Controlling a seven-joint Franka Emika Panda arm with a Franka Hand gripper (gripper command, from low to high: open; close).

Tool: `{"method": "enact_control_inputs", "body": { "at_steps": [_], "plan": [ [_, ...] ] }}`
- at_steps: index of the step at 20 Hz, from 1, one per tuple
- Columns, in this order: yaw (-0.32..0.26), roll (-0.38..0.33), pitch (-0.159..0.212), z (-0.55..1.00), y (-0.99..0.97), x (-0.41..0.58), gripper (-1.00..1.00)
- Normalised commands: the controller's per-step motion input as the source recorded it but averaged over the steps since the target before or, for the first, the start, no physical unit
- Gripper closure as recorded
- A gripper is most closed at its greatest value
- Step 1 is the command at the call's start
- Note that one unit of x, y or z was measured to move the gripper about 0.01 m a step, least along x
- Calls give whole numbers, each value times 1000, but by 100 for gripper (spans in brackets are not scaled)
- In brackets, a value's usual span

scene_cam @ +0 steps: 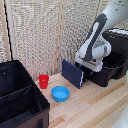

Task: Gently grip the air fryer handle with your gripper and kindly pull it open by sliding your gripper away from the base. Gradually bring your gripper in line with the blue bowl and gently capture it, without tightening your grip too much. Securely place the blue bowl inside the opened air fryer with a steady position. Liberate your robot's gripper, and withdraw your gripper from the proximity of the air fryer.

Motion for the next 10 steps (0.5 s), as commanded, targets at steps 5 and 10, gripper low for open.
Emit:
{"method": "enact_control_inputs", "body": {
  "at_steps": [5, 10],
  "plan": [
    [-17, -80, 141, 632, 134, 17, -100],
    [-28, -41, 53, 654, 183, 82, -100]
  ]
}}
